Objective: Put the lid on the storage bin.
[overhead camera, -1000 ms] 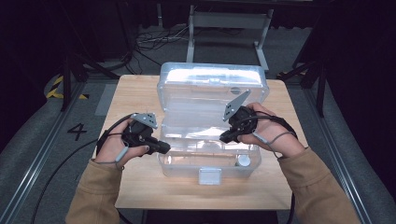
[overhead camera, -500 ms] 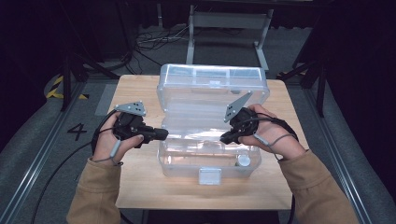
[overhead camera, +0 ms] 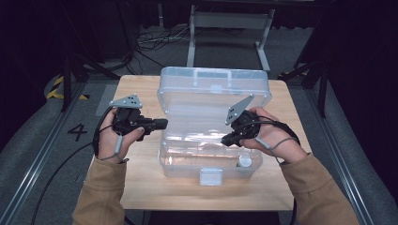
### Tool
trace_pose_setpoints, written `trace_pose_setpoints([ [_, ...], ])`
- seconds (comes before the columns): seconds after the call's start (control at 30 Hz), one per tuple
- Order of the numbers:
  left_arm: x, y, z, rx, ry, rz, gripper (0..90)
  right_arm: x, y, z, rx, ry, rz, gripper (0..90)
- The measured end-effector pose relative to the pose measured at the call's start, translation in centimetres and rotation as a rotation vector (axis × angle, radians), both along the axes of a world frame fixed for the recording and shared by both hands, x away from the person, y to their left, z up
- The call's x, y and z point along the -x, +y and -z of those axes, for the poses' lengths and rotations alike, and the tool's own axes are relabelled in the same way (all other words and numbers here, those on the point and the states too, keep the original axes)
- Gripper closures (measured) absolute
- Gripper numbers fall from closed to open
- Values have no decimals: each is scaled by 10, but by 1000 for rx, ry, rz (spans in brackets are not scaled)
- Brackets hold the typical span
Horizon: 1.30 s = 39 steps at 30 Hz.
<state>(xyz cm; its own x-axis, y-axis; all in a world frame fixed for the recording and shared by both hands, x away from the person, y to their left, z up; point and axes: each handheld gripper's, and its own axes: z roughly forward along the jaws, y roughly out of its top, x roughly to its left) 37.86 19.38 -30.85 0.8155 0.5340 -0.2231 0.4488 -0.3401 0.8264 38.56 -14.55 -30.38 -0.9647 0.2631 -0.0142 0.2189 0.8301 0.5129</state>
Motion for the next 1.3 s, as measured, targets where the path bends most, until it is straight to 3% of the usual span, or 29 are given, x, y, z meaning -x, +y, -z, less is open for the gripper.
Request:
trace_pose_setpoints([
  [0.1,-2,-1,-1,22,-15,-28,894,2,0,1,2,-2,4,855],
  [0.33,-7,-6,-1,20,-34,-92,900,7,-1,4,-4,-13,12,853],
  [0.73,-9,-4,-2,10,-38,-116,900,19,4,12,34,-24,18,851],
  [0.9,-8,-4,-2,1,-28,-110,900,20,4,13,29,-25,25,840],
  [1.23,-7,-6,-2,-18,-7,-99,900,20,-3,11,-17,-24,36,825],
  [1.3,-8,-6,-1,-25,-9,-95,900,21,-10,8,-72,-15,48,808],
])
